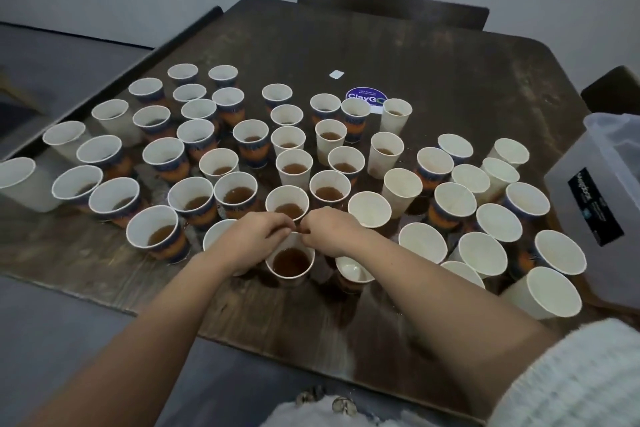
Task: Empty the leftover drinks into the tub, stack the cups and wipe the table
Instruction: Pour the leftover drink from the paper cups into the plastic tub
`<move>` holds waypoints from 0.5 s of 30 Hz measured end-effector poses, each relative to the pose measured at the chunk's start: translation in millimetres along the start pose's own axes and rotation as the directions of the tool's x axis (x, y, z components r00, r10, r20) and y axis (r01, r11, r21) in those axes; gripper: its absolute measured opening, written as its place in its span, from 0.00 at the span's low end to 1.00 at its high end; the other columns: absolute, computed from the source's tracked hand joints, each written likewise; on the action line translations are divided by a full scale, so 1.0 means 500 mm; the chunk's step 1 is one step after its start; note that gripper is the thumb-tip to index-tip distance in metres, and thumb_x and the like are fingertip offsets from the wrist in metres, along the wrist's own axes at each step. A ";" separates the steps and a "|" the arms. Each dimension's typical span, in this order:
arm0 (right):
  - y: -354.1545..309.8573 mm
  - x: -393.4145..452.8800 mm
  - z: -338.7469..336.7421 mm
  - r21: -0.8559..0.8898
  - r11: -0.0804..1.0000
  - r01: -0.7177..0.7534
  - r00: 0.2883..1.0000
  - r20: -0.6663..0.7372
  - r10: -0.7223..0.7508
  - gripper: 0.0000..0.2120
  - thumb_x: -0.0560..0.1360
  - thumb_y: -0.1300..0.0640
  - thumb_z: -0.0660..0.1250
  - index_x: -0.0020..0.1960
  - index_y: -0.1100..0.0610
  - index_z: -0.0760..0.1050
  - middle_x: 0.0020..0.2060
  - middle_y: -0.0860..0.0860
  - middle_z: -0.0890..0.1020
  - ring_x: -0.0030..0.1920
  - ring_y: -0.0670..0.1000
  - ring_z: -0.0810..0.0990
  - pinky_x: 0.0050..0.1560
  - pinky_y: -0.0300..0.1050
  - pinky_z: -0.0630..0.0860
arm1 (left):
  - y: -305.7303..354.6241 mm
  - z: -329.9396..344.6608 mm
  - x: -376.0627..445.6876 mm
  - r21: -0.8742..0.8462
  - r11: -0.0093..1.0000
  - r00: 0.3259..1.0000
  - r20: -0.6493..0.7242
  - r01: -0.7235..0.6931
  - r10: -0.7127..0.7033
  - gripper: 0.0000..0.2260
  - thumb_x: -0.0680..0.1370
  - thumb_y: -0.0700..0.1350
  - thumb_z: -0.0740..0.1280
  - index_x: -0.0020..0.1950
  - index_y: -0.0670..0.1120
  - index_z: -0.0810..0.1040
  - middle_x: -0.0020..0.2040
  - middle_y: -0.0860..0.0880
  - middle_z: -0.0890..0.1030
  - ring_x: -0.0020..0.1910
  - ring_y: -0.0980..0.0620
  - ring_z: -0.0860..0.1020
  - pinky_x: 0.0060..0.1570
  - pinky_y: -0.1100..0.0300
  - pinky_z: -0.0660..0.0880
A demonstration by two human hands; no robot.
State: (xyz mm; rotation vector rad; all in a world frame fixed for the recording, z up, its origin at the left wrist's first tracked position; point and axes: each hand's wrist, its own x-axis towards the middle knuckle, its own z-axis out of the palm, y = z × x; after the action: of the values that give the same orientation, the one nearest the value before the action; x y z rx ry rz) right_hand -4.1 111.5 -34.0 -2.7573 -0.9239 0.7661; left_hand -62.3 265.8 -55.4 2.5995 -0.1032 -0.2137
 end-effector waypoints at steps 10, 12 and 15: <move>0.055 -0.041 -0.100 0.251 0.968 0.013 0.991 -0.129 0.021 0.09 0.75 0.61 0.63 0.39 0.64 0.75 0.37 0.59 0.75 0.40 0.53 0.72 0.35 0.45 0.65 | 0.042 -0.054 -0.002 -0.367 0.928 0.997 -0.061 -0.065 0.045 0.30 0.62 0.71 0.67 0.61 0.61 0.72 0.56 0.61 0.78 0.56 0.64 0.76 0.52 0.67 0.73; 0.076 -0.059 -0.140 0.320 0.947 0.019 0.983 -0.178 0.041 0.11 0.75 0.61 0.63 0.42 0.70 0.77 0.39 0.64 0.78 0.39 0.54 0.72 0.38 0.46 0.67 | 0.068 -0.064 0.015 -0.404 0.911 0.994 -0.098 -0.086 0.051 0.31 0.59 0.68 0.71 0.61 0.63 0.70 0.56 0.64 0.77 0.55 0.66 0.75 0.50 0.70 0.73; 0.112 -0.090 -0.199 0.425 0.905 0.008 0.960 -0.257 0.112 0.12 0.76 0.60 0.64 0.46 0.70 0.78 0.38 0.61 0.78 0.39 0.53 0.73 0.39 0.49 0.69 | 0.125 -0.072 0.052 -0.442 0.887 0.986 -0.143 -0.137 0.081 0.34 0.60 0.58 0.80 0.59 0.65 0.65 0.54 0.68 0.73 0.52 0.75 0.72 0.45 0.78 0.70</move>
State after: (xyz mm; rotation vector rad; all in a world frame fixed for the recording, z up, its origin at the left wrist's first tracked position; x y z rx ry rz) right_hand 45.2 43.3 55.4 -2.4252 -0.5503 0.4954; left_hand -32.5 227.0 3.8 2.1274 -0.1385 -0.0312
